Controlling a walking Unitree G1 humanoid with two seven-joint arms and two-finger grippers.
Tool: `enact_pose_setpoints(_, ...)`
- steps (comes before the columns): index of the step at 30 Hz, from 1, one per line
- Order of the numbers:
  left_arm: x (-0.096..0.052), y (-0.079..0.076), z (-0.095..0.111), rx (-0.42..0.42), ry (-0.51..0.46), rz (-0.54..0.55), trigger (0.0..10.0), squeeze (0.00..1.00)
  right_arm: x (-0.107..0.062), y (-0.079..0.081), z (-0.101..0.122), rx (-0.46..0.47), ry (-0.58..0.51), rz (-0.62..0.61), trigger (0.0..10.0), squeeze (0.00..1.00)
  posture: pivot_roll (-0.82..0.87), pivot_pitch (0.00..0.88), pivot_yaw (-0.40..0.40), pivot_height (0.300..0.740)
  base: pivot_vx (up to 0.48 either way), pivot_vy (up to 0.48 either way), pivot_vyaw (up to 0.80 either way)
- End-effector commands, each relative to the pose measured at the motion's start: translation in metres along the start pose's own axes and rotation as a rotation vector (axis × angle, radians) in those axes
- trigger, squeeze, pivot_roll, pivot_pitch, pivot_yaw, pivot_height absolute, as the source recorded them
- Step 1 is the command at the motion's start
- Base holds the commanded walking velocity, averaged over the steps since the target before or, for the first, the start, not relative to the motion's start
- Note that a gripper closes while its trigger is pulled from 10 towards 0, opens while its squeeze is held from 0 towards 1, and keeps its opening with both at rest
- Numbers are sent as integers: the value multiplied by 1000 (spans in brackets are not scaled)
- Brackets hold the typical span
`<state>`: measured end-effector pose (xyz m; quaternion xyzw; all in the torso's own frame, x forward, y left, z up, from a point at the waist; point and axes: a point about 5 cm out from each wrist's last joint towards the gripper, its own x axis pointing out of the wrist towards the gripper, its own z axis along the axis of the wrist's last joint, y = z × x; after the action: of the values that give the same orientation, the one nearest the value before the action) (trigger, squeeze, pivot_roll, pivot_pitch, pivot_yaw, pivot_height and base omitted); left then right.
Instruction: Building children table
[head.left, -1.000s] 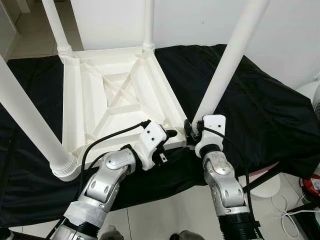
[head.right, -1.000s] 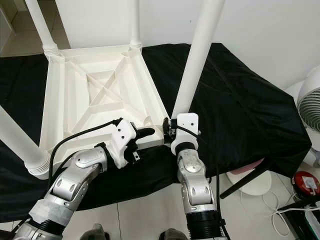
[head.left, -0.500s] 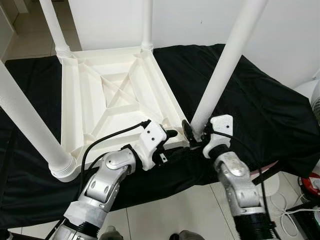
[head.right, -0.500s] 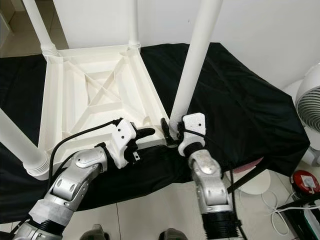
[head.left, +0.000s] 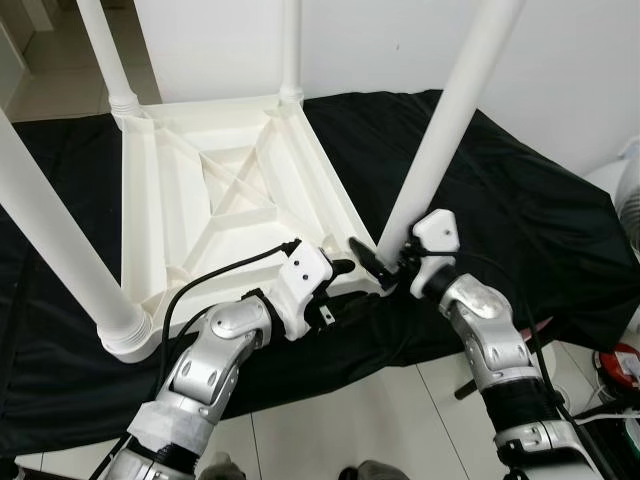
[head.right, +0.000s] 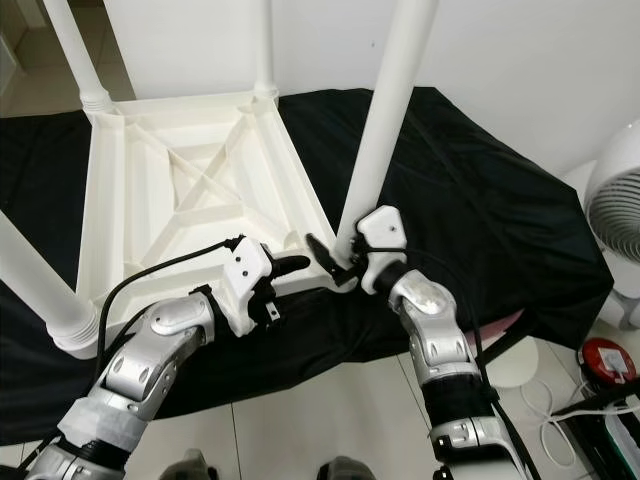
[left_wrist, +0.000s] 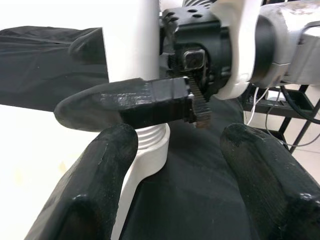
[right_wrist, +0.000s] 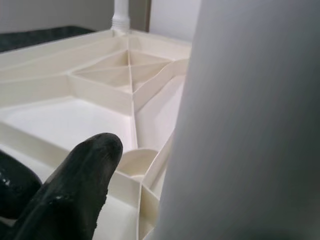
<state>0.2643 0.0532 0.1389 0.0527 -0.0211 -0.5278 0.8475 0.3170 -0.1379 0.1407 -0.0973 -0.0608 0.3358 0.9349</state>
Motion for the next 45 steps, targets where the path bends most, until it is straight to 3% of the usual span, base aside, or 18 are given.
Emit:
enact_pose_setpoints(1, 2, 1, 1, 3, 4, 0, 10000, 0, 4, 0, -4, -27, 28, 44, 4588, 0, 13, 0, -26, 740, 0, 0, 0)
enact_pose_setpoints(2, 2, 3, 2, 5, 3, 4, 10000, 0, 6, -2, -10, -36, 65, 95, 0, 0, 20, 0, -27, 740, 0, 0, 0)
enact_pose_setpoints(16, 1, 3, 3, 5, 1, 10, 10000, 0, -2, -6, -24, 17, 105, 164, 0, 0, 23, 0, -26, 740, 0, 0, 0)
enact_pose_setpoints(17, 1, 2, 3, 5, 1, 8, 10000, 0, -2, -6, -25, 38, 94, 146, 10000, 0, 23, 0, -26, 740, 0, 0, 0)
enact_pose_setpoints(26, 2, 1, 3, 1, 0, 3, 10000, 0, -3, -8, -25, 44, 113, 42, 10000, 0, 14, 0, -28, 740, 0, 0, 0)
enact_pose_setpoints(27, 2, 1, 3, 0, 0, 2, 10000, 0, -2, -11, -24, 50, 131, -54, 10000, 0, 14, 0, -28, 740, 0, 0, 0)
enact_pose_setpoints(31, 2, 2, 2, -2, 1, 3, 10000, 0, -1, -11, -22, 58, 133, -96, 10000, 0, 14, 0, -28, 740, 0, 0, 0)
enact_pose_setpoints(32, 3, 1, 2, -3, -2, 3, 10000, 0, -1, -10, -19, 71, 134, -178, 10000, 0, 11, 0, -35, 740, 0, 0, 0)
enact_pose_setpoints(35, 3, 0, 2, -4, -3, 3, 10000, 0, -2, -9, -18, 75, 141, -247, 10000, 0, 11, 0, -35, 740, 0, 0, 0)
enact_pose_setpoints(39, 4, -1, 1, -7, -5, -3, 10000, 0, -3, -2, -18, 112, 161, -425, 10000, 0, 4, 0, -39, 740, 0, 0, 0)
enact_pose_setpoints(41, 4, -1, 1, -7, -5, -3, 10000, 0, -3, -1, -19, 109, 165, -440, 10000, 0, 4, 0, -39, 740, 0, 0, 0)
enact_pose_setpoints(45, 6, -1, 2, -7, -8, -7, 10000, 0, -5, 3, -18, 122, 177, -621, 10000, 0, 4, 0, -40, 740, 0, 0, 0)
